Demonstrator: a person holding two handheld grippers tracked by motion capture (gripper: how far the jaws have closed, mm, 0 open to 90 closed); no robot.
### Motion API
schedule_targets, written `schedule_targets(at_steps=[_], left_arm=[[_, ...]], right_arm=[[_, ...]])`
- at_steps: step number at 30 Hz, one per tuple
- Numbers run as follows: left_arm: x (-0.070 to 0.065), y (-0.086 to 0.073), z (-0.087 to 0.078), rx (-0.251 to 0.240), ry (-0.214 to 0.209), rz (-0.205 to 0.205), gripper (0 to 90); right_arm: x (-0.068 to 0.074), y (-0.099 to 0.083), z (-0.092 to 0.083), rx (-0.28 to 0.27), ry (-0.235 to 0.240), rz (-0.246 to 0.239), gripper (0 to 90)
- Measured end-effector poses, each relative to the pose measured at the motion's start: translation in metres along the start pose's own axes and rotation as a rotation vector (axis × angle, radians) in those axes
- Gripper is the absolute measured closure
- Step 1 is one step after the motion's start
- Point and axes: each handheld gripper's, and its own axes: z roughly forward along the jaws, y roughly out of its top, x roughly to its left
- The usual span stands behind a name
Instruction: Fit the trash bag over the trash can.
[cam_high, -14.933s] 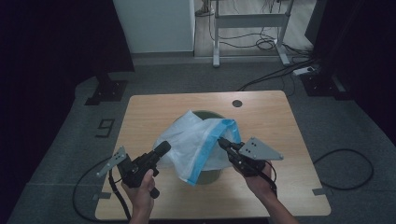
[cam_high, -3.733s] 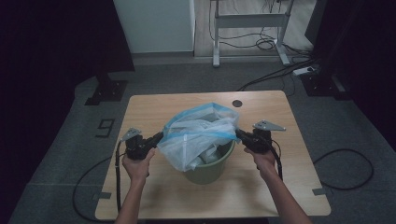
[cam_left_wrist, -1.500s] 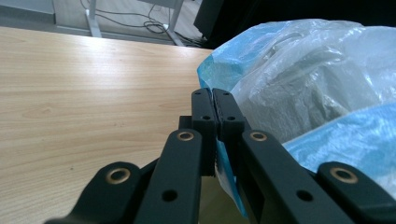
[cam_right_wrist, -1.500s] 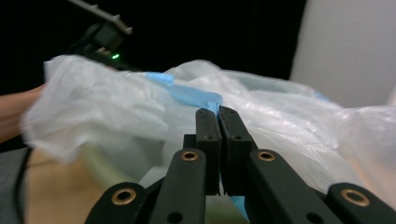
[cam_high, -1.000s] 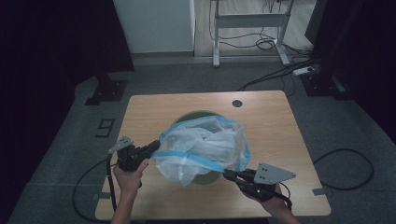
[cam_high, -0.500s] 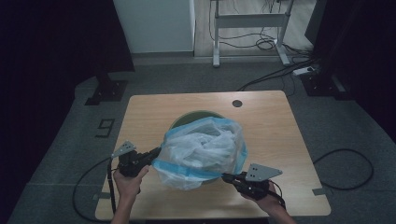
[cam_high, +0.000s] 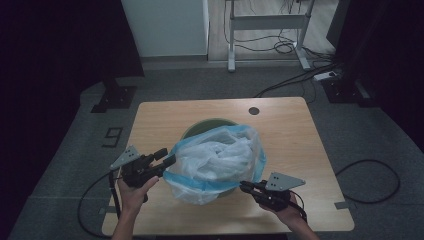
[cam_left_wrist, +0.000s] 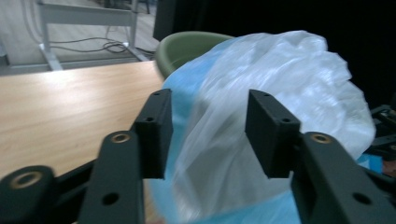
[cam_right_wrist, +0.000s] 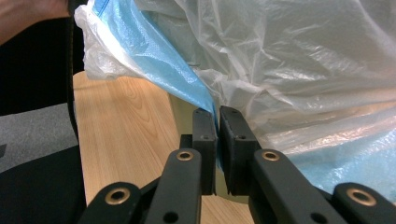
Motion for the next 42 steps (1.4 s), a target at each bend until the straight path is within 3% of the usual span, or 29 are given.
schedule_targets(at_steps=[4, 9, 15, 21, 24, 26, 30, 34, 39, 42], left_arm=[[0.005, 0.013, 0.014, 0.041, -0.015, 0.017, 42.4], [0.018, 0.023, 0.029, 0.082, -0.021, 0.022, 42.8], [0.027, 0.024, 0.039, 0.121, -0.01, 0.019, 47.2], [0.022, 0.023, 0.039, 0.099, -0.022, 0.033, 69.0], [0.02, 0.024, 0.036, 0.084, 0.004, 0.034, 76.7], [0.02, 0.025, 0.034, 0.081, 0.03, 0.038, 88.2], [0.019, 0.025, 0.035, 0.064, 0.06, 0.046, 89.9], [0.024, 0.027, 0.036, 0.016, 0.056, 0.012, 89.9], [0.031, 0.028, 0.039, -0.01, 0.065, -0.021, 89.9], [0.033, 0.028, 0.041, -0.018, 0.08, -0.026, 89.9]], right_arm=[[0.001, 0.0, 0.001, 0.001, -0.003, -0.004, 82.1], [-0.001, -0.003, 0.001, 0.004, 0.002, 0.002, 82.0], [-0.003, -0.008, 0.001, 0.005, 0.002, 0.01, 82.0], [-0.001, -0.006, 0.001, 0.006, -0.001, 0.0, 82.0], [0.001, -0.005, 0.0, 0.006, -0.004, -0.006, 82.0], [0.001, -0.004, -0.001, 0.003, -0.005, -0.008, 82.0], [0.002, -0.005, -0.002, 0.001, -0.006, -0.009, 81.3], [0.003, -0.003, -0.006, -0.017, -0.01, -0.008, 72.6], [0.005, 0.009, -0.026, -0.119, -0.017, -0.008, 56.9], [-0.002, 0.018, -0.039, -0.164, -0.052, -0.003, 50.1]])
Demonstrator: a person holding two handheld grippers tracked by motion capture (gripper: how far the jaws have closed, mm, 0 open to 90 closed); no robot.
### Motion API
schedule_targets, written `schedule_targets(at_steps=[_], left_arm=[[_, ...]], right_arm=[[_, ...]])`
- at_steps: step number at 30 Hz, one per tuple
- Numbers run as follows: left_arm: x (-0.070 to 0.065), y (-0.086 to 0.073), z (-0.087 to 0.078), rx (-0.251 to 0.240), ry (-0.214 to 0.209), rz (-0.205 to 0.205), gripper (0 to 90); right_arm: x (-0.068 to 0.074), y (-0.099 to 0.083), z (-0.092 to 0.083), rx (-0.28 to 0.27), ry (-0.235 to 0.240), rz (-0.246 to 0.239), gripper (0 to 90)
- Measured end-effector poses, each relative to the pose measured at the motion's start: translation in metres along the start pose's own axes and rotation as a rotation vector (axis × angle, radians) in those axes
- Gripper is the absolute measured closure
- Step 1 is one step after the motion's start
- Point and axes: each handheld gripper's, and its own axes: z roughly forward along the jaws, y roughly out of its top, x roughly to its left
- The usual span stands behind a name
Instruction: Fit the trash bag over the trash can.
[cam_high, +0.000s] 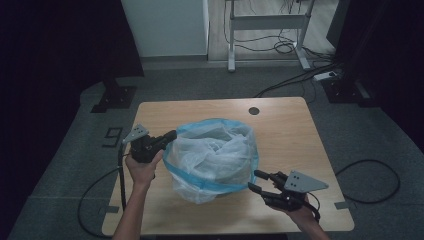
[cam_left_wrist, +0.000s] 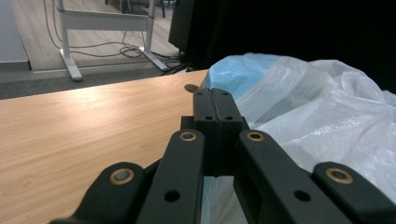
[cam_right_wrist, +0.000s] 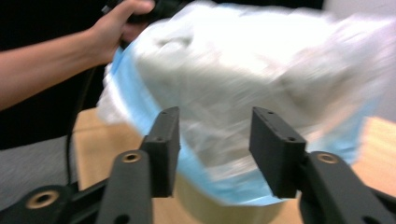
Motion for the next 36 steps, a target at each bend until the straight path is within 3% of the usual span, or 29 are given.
schedule_targets(at_steps=[6, 11, 16, 18, 21, 23, 25, 28, 31, 36], left_arm=[[0.0, -0.001, 0.003, -0.009, 0.011, -0.001, 89.9], [0.0, -0.001, 0.005, -0.015, 0.007, -0.002, 89.9], [-0.001, 0.0, 0.004, -0.024, -0.004, 0.001, 89.9], [-0.001, -0.001, 0.004, -0.025, -0.005, 0.002, 89.9], [-0.001, -0.001, 0.003, -0.029, -0.005, 0.001, 89.9], [-0.001, -0.001, 0.001, -0.033, -0.004, 0.001, 89.9], [0.0, 0.0, 0.0, -0.036, -0.001, 0.001, 89.9], [0.003, 0.002, 0.0, -0.039, 0.001, -0.006, 89.9], [0.007, 0.004, 0.002, -0.041, 0.009, -0.015, 89.9], [0.017, 0.01, 0.019, 0.024, 0.059, -0.016, 89.9]], right_arm=[[-0.038, 0.026, 0.002, -0.028, -0.104, 0.06, 42.5], [-0.066, 0.05, 0.028, 0.004, -0.137, 0.086, 39.4], [-0.077, 0.058, 0.051, 0.041, -0.175, 0.11, 39.2], [-0.079, 0.057, 0.057, 0.055, -0.198, 0.123, 44.7], [-0.081, 0.054, 0.061, 0.079, -0.239, 0.152, 62.8], [-0.08, 0.053, 0.061, 0.053, -0.252, 0.147, 79.4], [-0.079, 0.055, 0.061, 0.043, -0.253, 0.141, 88.2], [-0.08, 0.058, 0.064, 0.037, -0.268, 0.12, 89.2], [-0.087, 0.06, 0.069, 0.029, -0.296, 0.137, 89.2], [-0.105, 0.059, 0.081, 0.02, -0.344, 0.186, 89.2]])
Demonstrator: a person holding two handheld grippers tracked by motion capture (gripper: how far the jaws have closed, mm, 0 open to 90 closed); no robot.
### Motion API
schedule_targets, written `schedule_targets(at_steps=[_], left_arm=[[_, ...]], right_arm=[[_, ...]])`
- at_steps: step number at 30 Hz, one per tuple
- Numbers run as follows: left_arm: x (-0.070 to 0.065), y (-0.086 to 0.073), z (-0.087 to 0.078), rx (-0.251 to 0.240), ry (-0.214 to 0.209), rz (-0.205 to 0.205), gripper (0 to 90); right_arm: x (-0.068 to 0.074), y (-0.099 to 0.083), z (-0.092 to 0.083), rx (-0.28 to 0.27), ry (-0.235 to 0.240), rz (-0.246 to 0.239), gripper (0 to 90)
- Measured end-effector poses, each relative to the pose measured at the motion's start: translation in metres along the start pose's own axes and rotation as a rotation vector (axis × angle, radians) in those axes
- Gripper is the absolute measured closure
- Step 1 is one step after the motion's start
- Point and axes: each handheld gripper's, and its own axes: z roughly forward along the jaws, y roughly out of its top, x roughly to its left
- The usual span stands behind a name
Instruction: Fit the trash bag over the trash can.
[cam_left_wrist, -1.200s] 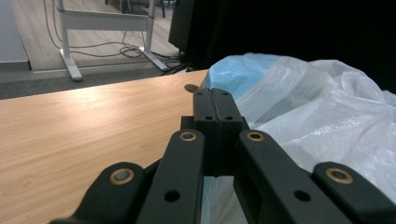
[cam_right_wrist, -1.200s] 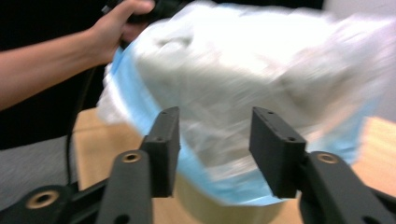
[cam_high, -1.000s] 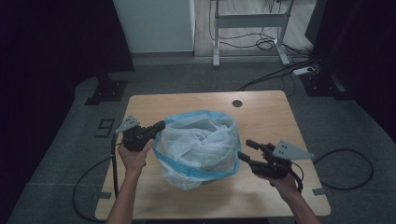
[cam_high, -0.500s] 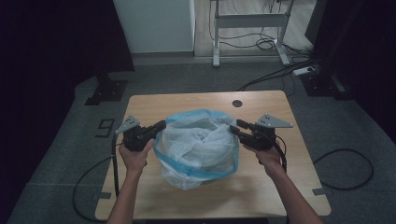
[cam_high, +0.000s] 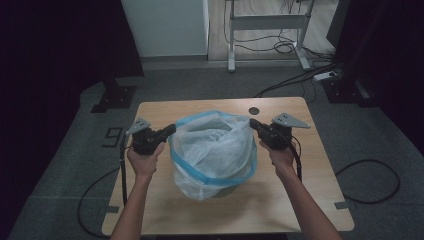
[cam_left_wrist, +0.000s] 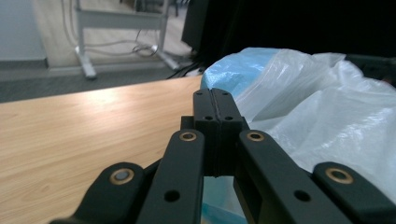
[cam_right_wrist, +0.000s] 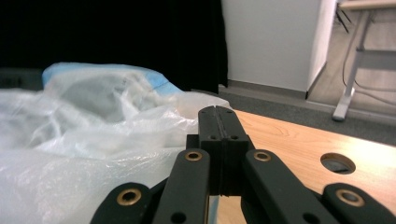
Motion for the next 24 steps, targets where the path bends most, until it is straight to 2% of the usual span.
schedule_targets(at_steps=[2, 3, 8, 11, 12, 16, 19, 24], left_arm=[[0.003, 0.002, 0.006, 0.017, 0.008, -0.009, 89.9], [0.004, 0.002, 0.01, 0.027, 0.015, -0.01, 89.9], [0.008, -0.001, 0.018, 0.079, 0.027, -0.026, 89.9], [0.01, -0.005, 0.022, 0.119, 0.024, -0.056, 89.9], [0.01, -0.005, 0.022, 0.119, 0.024, -0.056, 89.9], [0.012, -0.014, 0.025, 0.199, 0.029, -0.086, 89.9], [0.013, -0.02, 0.024, 0.232, 0.038, -0.102, 89.9], [0.012, -0.031, 0.019, 0.249, 0.026, -0.107, 89.9]], right_arm=[[-0.007, -0.004, 0.009, 0.001, -0.01, 0.069, 89.2], [-0.009, -0.007, 0.013, 0.01, -0.017, 0.072, 89.2], [-0.011, -0.019, 0.027, 0.046, -0.026, 0.055, 89.2], [-0.01, -0.025, 0.032, 0.068, -0.023, 0.049, 89.2], [-0.01, -0.025, 0.032, 0.068, -0.023, 0.049, 89.2], [-0.007, -0.03, 0.036, 0.111, -0.027, 0.04, 89.2], [-0.006, -0.035, 0.037, 0.151, -0.033, 0.022, 89.2], [-0.006, -0.045, 0.032, 0.184, -0.04, 0.02, 89.2]])
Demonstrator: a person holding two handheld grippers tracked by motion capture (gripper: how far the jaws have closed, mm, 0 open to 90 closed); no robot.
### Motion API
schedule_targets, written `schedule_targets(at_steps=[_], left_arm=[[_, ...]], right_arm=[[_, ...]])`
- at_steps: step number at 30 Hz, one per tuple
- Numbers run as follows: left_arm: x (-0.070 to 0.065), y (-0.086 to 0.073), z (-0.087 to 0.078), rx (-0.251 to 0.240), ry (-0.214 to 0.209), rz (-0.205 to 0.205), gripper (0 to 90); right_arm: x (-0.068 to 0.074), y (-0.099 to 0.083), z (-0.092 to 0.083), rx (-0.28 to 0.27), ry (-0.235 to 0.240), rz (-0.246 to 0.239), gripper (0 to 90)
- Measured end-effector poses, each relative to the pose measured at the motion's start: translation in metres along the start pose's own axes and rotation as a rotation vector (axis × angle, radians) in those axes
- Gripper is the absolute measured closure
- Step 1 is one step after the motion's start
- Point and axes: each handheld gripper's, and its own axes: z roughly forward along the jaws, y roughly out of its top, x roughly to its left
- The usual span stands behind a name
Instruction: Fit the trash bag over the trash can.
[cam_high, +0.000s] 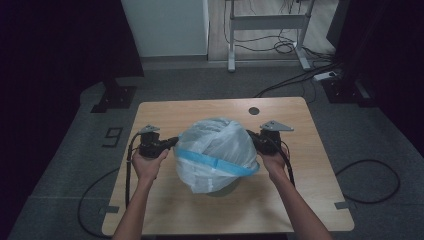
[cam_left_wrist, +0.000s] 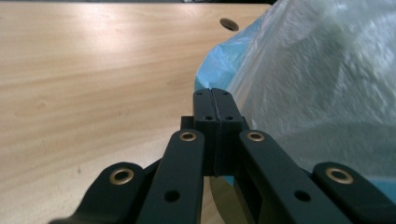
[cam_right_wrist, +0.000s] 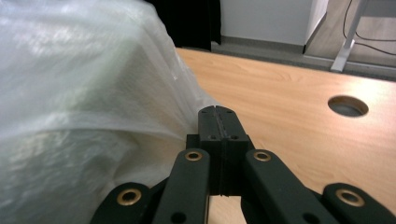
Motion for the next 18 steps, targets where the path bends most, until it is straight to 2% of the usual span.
schedule_targets(at_steps=[7, 10, 11, 12, 13, 14, 15, 16, 18], left_arm=[[-0.001, -0.005, -0.004, -0.016, -0.01, 0.006, 89.8], [-0.002, -0.006, -0.005, -0.024, -0.007, 0.007, 89.8], [-0.001, -0.006, -0.005, -0.029, -0.008, 0.004, 89.8], [-0.001, -0.006, -0.005, -0.035, -0.007, 0.003, 89.8], [-0.001, -0.006, -0.005, -0.037, -0.008, 0.004, 89.8], [-0.002, -0.005, -0.005, -0.038, -0.006, 0.005, 89.8], [-0.002, -0.005, -0.005, -0.038, -0.006, 0.005, 89.7], [-0.002, -0.005, -0.005, -0.039, -0.006, 0.006, 89.7], [-0.002, -0.005, -0.006, -0.044, -0.004, 0.005, 89.6]], right_arm=[[-0.002, -0.009, -0.006, -0.011, 0.008, 0.01, 88.6], [-0.005, -0.006, -0.013, -0.047, -0.01, 0.011, 77.8], [-0.005, -0.006, -0.013, -0.047, -0.01, 0.011, 77.8], [-0.005, -0.005, -0.015, -0.061, -0.019, 0.016, 72.3], [-0.007, -0.003, -0.022, -0.107, -0.057, 0.022, 62.9], [-0.008, -0.001, -0.026, -0.132, -0.076, 0.019, 60.6], [-0.008, -0.001, -0.026, -0.132, -0.076, 0.019, 60.6], [-0.008, 0.001, -0.033, -0.163, -0.09, 0.021, 59.1], [-0.007, 0.005, -0.048, -0.194, -0.068, 0.019, 56.0]])
